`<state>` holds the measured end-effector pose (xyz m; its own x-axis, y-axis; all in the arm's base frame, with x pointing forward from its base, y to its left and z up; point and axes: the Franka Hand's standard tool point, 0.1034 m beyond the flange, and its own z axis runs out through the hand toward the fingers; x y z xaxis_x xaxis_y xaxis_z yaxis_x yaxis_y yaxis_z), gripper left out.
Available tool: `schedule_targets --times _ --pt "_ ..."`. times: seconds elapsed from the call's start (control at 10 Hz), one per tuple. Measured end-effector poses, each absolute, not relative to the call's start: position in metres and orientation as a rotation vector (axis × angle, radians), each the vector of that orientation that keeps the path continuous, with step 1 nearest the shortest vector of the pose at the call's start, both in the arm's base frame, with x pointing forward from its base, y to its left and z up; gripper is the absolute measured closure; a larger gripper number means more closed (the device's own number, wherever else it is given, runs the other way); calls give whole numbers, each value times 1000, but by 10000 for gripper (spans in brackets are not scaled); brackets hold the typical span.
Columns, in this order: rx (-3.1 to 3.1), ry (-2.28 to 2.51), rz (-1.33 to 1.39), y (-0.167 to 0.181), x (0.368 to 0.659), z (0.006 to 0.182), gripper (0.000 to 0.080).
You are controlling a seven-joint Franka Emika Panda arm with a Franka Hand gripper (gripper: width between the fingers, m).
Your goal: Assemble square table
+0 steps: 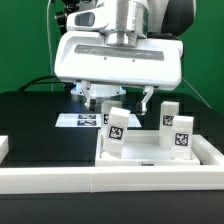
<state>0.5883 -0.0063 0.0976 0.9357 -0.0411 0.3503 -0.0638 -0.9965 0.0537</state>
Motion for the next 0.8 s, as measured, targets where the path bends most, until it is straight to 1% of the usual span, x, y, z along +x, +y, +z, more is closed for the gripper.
schedule_targets --times 0.1,0.2,0.4,0.6,0.8 --pt "3028 -80 554 -5 592 100 151" --pt "3037 -79 527 -4 591 98 151" --pt "3113 -90 292 -1 589 95 151" --pt "3155 -109 60 -5 588 93 151" --pt "3172 -119 -113 -12 588 91 151"
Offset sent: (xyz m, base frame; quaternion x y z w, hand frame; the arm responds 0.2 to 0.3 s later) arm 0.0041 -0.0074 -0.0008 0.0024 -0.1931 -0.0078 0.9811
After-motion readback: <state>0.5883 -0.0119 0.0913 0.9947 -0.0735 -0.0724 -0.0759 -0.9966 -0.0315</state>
